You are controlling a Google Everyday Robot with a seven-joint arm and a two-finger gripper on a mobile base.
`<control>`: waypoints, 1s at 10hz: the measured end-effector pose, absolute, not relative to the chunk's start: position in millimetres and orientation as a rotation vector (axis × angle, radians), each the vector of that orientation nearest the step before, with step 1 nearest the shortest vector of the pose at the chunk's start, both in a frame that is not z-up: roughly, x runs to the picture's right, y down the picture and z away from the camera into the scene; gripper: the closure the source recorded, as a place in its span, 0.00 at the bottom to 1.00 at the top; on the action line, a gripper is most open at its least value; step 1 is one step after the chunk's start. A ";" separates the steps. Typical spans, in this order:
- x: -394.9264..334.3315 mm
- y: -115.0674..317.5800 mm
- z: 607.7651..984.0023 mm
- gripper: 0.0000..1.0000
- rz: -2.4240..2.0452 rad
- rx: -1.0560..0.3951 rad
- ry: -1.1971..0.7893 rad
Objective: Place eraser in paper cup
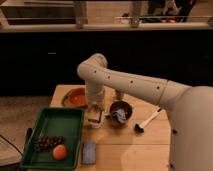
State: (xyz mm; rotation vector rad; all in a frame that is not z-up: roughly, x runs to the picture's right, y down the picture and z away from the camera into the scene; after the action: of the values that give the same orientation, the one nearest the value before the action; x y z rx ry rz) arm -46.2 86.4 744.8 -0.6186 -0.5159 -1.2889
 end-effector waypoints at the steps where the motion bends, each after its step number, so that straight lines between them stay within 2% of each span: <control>1: -45.6 87.9 746.1 0.98 -1.295 -0.626 -0.522; 8: -55.1 105.8 760.0 0.97 -1.319 -0.662 -0.562; 9: -57.1 106.4 761.2 0.93 -1.319 -0.665 -0.565; 10: -59.6 106.7 762.8 0.83 -1.314 -0.669 -0.566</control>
State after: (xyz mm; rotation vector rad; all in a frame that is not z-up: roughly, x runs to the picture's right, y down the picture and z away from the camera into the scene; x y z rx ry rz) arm -59.6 106.7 762.8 -0.6685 -0.5658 -1.3135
